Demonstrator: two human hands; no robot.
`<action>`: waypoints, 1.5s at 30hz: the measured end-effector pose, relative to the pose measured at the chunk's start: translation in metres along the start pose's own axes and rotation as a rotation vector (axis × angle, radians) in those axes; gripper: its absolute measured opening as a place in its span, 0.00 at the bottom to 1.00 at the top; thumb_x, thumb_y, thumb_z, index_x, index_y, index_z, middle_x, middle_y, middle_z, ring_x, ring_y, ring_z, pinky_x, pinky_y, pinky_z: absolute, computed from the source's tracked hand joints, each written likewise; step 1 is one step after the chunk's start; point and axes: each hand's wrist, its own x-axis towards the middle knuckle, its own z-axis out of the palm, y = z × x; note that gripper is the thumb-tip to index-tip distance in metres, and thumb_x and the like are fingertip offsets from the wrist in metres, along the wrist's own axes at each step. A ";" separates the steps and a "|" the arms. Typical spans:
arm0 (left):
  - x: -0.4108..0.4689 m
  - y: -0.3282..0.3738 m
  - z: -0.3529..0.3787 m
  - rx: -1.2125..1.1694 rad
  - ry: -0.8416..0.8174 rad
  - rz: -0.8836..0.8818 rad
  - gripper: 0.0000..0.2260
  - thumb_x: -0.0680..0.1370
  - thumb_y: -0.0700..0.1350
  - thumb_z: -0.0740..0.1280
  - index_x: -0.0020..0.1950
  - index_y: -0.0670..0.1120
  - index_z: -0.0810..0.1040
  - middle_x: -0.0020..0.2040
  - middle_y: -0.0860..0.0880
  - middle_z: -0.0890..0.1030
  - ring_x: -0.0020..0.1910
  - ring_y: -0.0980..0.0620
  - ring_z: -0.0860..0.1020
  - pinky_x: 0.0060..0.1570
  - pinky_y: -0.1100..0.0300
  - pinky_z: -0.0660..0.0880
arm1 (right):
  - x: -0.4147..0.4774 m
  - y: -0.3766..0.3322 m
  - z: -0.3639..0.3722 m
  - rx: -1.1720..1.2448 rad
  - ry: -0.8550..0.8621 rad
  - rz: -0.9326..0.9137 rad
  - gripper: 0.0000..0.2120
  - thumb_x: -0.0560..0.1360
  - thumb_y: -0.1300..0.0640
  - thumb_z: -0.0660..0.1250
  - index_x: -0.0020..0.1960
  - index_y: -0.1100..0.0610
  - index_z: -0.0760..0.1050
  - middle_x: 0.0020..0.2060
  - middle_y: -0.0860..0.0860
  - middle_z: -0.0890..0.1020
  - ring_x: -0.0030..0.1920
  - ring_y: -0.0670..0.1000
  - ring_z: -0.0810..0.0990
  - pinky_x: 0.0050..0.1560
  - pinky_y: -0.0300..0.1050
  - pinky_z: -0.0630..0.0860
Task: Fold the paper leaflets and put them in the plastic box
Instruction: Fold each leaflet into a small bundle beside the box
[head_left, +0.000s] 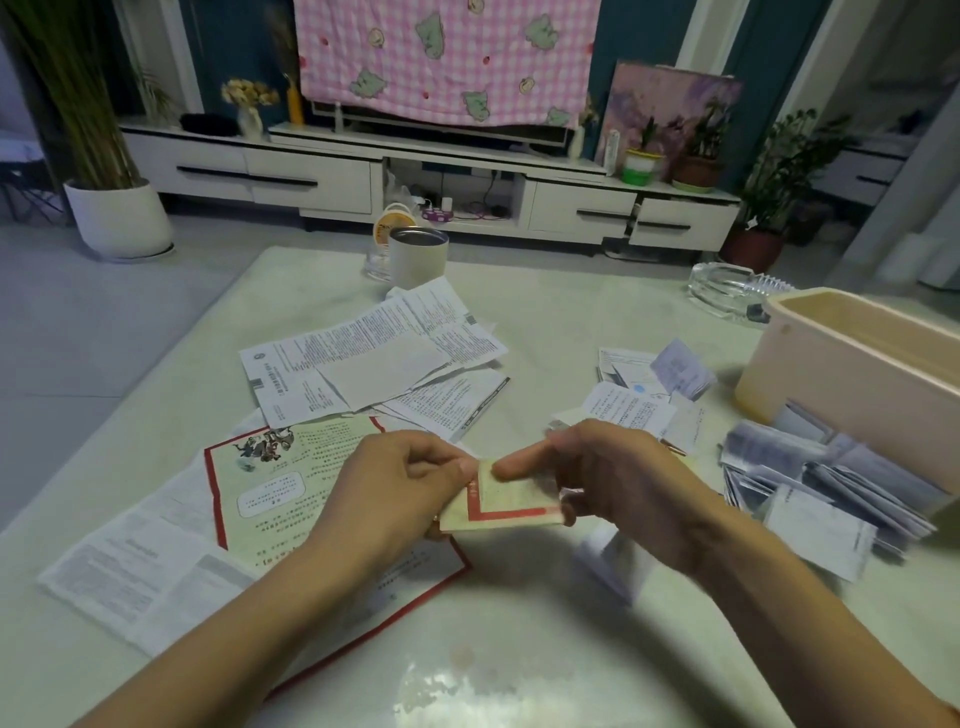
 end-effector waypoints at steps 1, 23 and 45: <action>0.001 0.000 0.000 -0.016 0.008 -0.004 0.06 0.75 0.39 0.68 0.38 0.44 0.81 0.30 0.47 0.82 0.26 0.57 0.78 0.25 0.66 0.74 | -0.001 -0.001 -0.006 0.002 0.027 0.003 0.12 0.73 0.55 0.64 0.44 0.61 0.84 0.42 0.56 0.82 0.38 0.49 0.73 0.33 0.35 0.72; -0.006 -0.008 -0.062 0.292 0.107 -0.049 0.03 0.76 0.42 0.67 0.45 0.50 0.79 0.46 0.51 0.82 0.45 0.50 0.81 0.46 0.55 0.79 | 0.038 0.040 -0.068 -1.110 0.712 -0.138 0.05 0.72 0.60 0.69 0.46 0.56 0.83 0.52 0.55 0.81 0.56 0.58 0.74 0.54 0.47 0.69; -0.023 -0.048 -0.142 1.183 -0.018 -0.406 0.54 0.61 0.63 0.75 0.76 0.50 0.45 0.70 0.45 0.61 0.69 0.44 0.61 0.64 0.51 0.63 | 0.022 0.059 0.100 -1.006 0.010 -0.580 0.16 0.74 0.48 0.57 0.55 0.53 0.76 0.51 0.49 0.79 0.52 0.45 0.73 0.53 0.34 0.69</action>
